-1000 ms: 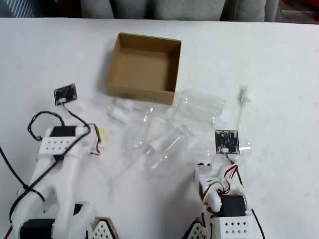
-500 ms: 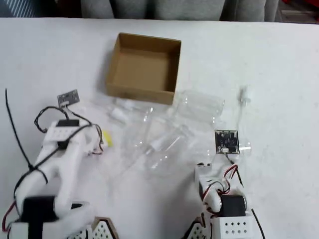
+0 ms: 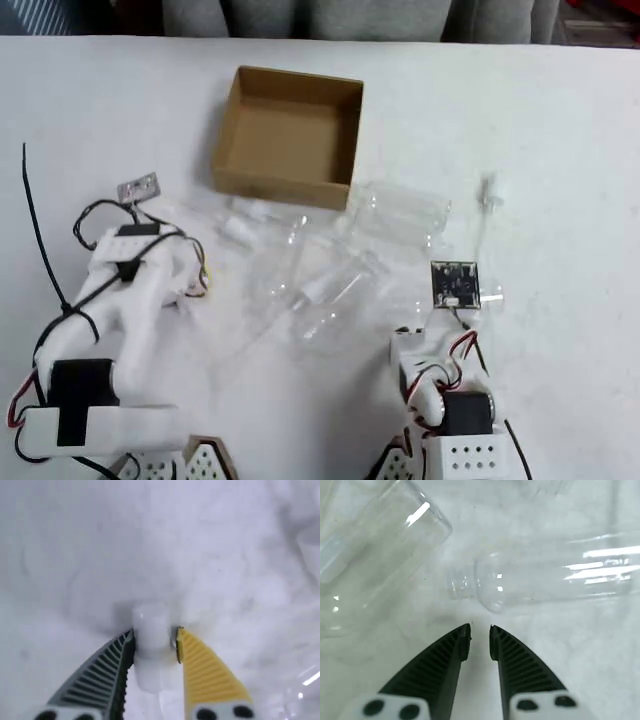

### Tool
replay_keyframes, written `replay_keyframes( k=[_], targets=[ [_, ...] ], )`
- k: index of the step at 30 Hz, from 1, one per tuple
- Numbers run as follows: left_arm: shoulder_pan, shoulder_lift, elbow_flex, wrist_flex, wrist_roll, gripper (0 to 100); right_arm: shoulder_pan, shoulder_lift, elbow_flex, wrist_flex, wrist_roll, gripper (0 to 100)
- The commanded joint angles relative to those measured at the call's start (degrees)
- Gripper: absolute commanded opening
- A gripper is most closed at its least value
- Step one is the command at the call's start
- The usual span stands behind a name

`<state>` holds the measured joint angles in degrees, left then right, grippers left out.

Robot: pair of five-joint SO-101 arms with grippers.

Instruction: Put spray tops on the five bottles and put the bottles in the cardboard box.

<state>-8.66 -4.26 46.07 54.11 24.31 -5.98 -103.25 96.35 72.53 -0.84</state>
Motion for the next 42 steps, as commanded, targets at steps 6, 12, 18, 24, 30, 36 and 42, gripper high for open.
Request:
replay_keyframes(
  k=[6,12,18,24,30,36,42],
  targets=[
    [2.68,-1.19,-3.96,0.26,-10.02,2,2.59,-0.22,0.35,0.31,-0.44,4.5],
    [2.77,-5.23,-4.31,-0.53,-24.09,2,7.69,-0.22,0.44,-2.95,-0.35,4.5],
    [2.51,-5.32,-2.73,-1.05,-24.79,2,9.27,-0.22,0.44,-2.77,15.56,4.4],
    [2.42,-5.32,-2.46,-0.97,-24.88,2,13.67,-0.22,0.44,-2.95,32.62,4.2],
    [1.89,-5.32,-2.46,-0.62,-24.88,2,13.76,-0.22,0.44,-2.86,32.79,4.2],
    [1.54,-5.23,-2.37,-0.88,-24.88,2,13.85,-0.22,0.44,-2.86,32.88,4.2],
    [1.63,-5.23,-2.37,-0.88,-24.88,2,13.85,-0.22,0.44,-2.95,33.23,4.2]
  ],
)
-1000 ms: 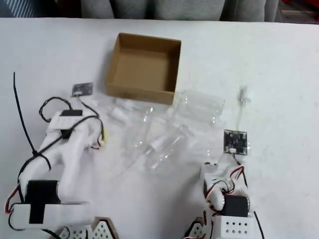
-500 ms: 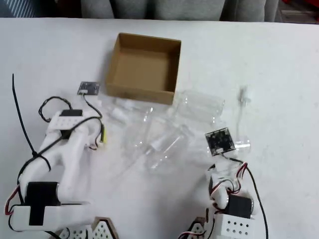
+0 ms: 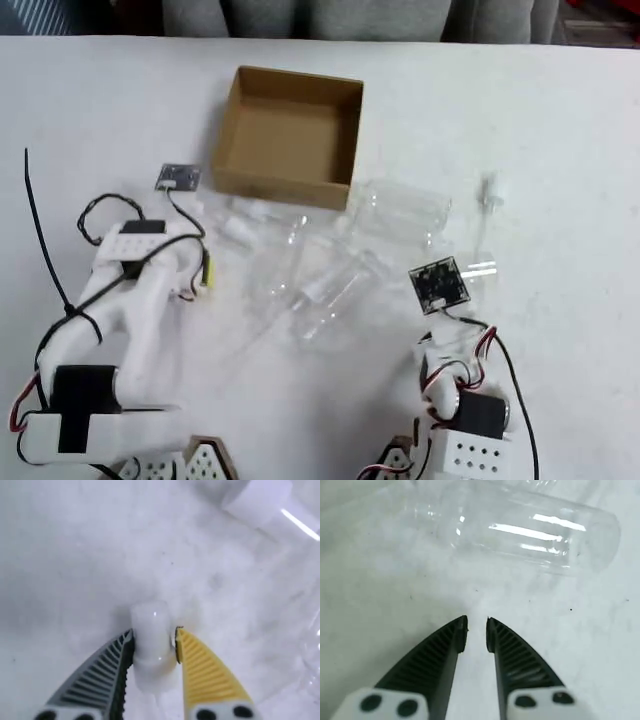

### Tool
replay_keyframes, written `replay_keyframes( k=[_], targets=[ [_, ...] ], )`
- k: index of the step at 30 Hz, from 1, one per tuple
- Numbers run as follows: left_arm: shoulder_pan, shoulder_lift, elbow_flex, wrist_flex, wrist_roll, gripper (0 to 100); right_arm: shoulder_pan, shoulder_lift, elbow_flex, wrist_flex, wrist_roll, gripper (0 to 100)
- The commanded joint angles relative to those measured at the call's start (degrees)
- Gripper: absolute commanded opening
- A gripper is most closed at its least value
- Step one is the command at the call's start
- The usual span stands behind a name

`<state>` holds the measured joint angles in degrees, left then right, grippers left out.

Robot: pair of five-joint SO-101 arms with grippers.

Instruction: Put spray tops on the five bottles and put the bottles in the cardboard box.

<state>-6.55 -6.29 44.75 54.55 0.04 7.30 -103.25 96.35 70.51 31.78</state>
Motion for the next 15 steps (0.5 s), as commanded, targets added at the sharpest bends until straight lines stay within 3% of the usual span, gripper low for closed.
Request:
replay_keyframes(
  k=[1,6,11,15],
  targets=[
    [-0.48,-3.21,-1.05,-1.32,-0.62,2,0.57,-0.22,0.44,-0.92,0.62,4.2],
    [-0.48,-3.21,-1.05,-1.32,-0.62,2,1.54,-0.22,0.35,-1.19,0.62,4.2],
    [-0.75,-3.21,-1.05,-1.05,-0.62,2,12.7,-0.22,0.26,-6.64,0.7,4.4],
    [-0.75,-3.21,0.0,-1.41,-0.62,2,13.67,-0.22,0.09,-9.71,0.79,4.5]
  ],
)
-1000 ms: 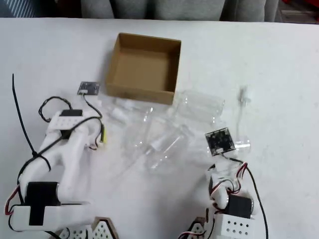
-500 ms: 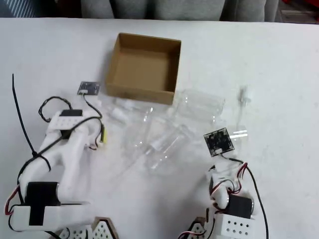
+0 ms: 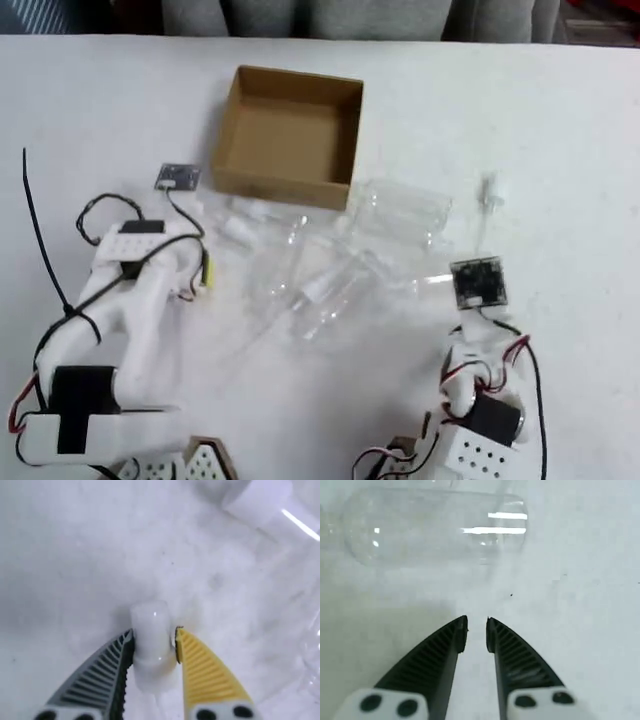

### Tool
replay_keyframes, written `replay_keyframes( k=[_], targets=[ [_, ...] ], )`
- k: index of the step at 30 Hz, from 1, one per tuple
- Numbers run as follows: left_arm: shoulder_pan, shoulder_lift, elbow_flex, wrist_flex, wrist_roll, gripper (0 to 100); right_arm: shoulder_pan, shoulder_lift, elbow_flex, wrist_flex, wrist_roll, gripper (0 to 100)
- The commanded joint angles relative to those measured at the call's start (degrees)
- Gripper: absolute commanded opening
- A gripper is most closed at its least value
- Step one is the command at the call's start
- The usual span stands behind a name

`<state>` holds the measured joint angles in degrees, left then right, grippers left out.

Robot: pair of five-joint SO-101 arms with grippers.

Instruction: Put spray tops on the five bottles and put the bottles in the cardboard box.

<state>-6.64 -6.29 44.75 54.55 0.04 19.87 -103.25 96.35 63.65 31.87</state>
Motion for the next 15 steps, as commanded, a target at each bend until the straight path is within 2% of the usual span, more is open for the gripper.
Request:
replay_keyframes(
  k=[1,4,9,15],
  targets=[
    [-0.57,-3.3,0.44,-1.41,-0.62,2,1.1,-0.22,0.0,-4.18,0.7,4.5],
    [-0.84,-3.3,0.97,-1.41,-0.62,2,1.1,-0.22,-1.05,-7.87,0.7,4.5],
    [-0.84,-3.3,1.05,-1.14,-0.62,2,0.75,-0.13,-7.56,-5.85,0.26,4.2],
    [-0.84,-3.3,1.05,-1.05,-0.62,2,-6.55,-0.04,-13.45,-3.03,0.79,4.4]
  ],
)
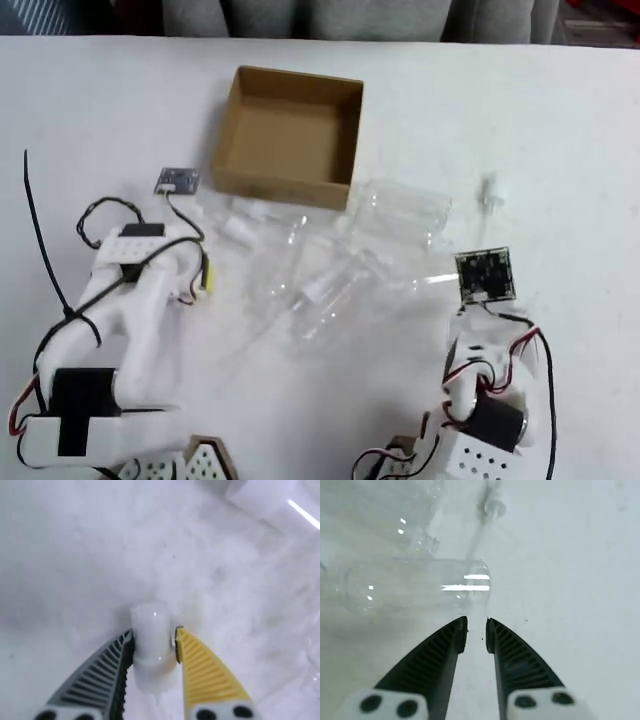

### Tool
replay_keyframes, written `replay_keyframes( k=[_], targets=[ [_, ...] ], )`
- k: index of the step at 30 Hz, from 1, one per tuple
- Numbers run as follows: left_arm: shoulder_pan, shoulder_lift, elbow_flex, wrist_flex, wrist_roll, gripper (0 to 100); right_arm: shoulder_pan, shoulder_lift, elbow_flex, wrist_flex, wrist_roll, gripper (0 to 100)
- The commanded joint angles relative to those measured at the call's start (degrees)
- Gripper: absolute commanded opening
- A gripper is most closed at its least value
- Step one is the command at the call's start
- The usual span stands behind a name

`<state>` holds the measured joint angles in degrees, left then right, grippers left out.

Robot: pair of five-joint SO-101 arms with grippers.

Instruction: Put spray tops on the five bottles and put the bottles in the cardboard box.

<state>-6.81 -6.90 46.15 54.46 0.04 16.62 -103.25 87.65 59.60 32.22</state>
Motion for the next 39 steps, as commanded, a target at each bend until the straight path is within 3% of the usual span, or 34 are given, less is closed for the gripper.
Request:
replay_keyframes(
  k=[1,11,18,23,30,35,39],
  targets=[
    [-0.66,-2.68,-0.35,-0.97,-0.62,2,-4.79,0.31,-5.36,1.36,0.44,4.4],
    [-0.66,-2.68,-0.35,-0.97,-0.62,2,-11.91,23.52,-15.56,0.31,0.26,4.5],
    [-0.66,-2.68,-0.35,-1.32,-0.62,2,-11.65,38.99,-19.16,-2.51,-0.26,4.6],
    [-0.66,-2.68,-0.35,-1.32,-0.62,2,-11.47,41.98,-18.81,-2.24,0.7,4.6],
    [-0.66,-2.68,-0.35,-1.32,-0.62,2,-9.54,41.98,-19.52,3.82,17.85,5.0],
    [-0.66,-2.68,-0.35,-1.23,-0.62,2,-9.01,41.98,-19.96,7.96,29.19,16.7],
    [-0.66,-2.68,-0.35,-1.05,-0.62,2,-9.1,41.98,-19.96,8.22,32.97,16.9]
  ],
)
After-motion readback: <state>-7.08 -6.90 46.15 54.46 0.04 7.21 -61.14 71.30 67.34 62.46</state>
